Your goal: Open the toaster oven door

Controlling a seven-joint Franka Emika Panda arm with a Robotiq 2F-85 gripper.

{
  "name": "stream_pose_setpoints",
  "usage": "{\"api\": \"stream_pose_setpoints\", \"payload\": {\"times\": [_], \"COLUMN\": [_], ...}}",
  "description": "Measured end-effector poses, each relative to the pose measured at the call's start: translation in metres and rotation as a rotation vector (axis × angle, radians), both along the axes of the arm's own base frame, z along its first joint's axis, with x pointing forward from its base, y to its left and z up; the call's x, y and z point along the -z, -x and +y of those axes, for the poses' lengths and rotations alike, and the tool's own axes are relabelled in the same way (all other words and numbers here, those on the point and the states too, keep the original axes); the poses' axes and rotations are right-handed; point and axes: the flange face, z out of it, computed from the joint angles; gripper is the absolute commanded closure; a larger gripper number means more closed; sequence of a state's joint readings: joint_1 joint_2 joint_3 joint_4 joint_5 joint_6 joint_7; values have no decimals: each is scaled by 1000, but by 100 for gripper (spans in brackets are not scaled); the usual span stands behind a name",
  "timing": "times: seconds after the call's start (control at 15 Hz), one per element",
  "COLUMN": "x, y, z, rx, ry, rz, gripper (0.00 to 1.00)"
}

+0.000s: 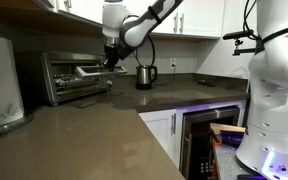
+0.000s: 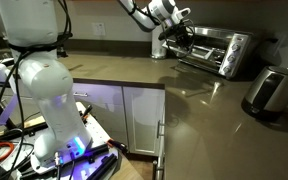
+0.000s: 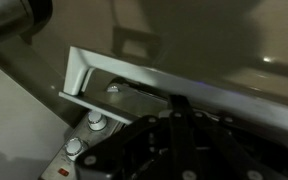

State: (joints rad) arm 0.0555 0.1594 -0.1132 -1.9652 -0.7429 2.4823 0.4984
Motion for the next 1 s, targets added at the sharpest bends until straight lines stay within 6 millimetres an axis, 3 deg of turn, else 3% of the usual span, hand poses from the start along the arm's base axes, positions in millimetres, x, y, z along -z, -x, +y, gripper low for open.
{"api": "stream_pose_setpoints", "payload": {"times": [1.0], "x": [0], "y": [6], "z": [-2], "rx": [-14], "ry": [-22], "rz": [29], "gripper": [96]}}
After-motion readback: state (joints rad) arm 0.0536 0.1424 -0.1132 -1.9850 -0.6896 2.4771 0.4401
